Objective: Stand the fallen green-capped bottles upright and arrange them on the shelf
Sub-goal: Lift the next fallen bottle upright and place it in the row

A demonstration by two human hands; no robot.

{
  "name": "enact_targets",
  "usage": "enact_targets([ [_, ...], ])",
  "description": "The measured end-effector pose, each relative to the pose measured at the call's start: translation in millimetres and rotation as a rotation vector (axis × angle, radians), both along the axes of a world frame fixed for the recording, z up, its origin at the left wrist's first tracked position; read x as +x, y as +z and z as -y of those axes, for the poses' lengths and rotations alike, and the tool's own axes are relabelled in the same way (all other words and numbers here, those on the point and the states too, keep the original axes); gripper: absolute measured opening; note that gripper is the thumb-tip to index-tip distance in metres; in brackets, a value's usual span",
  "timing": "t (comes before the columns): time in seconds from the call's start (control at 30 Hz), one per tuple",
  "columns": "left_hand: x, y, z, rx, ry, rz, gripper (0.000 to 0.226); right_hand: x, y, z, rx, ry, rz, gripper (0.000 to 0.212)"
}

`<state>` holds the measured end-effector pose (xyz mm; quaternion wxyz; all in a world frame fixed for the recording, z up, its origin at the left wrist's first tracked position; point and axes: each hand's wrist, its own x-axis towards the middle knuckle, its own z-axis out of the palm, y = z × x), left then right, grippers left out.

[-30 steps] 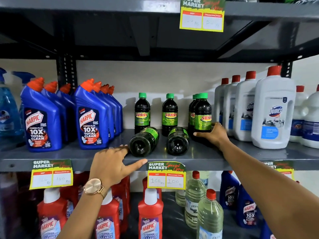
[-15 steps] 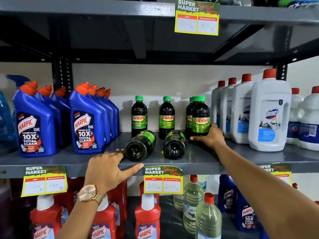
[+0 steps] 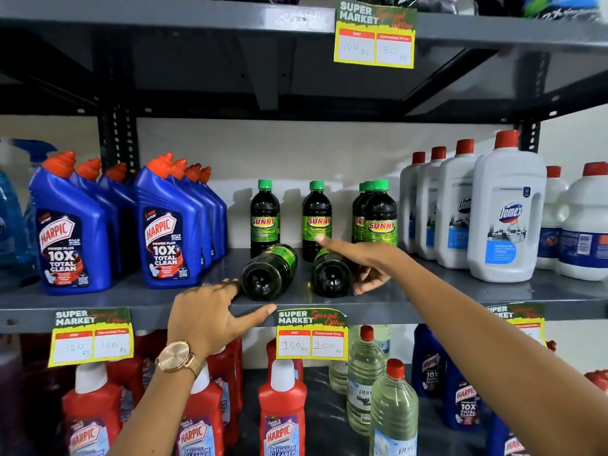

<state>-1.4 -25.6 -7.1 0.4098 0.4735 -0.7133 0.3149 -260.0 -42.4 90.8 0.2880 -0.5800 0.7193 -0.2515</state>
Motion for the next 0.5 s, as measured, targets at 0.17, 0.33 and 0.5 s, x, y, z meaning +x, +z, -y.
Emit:
enact_targets([
  [0.17,2,-1,-1,0.007,0.003,-0.007,0.077,10,14,19,0.144,0.006,-0.035,0.075],
  [0.33,2,-1,-1,0.015,0.009,0.008,0.079,7,-12,17,-0.078,-0.034,0.242,0.051],
  [0.5,1,0,1,0.037,0.022,0.018,0.075,2,-22,38,-0.629,-0.136,0.207,0.051],
])
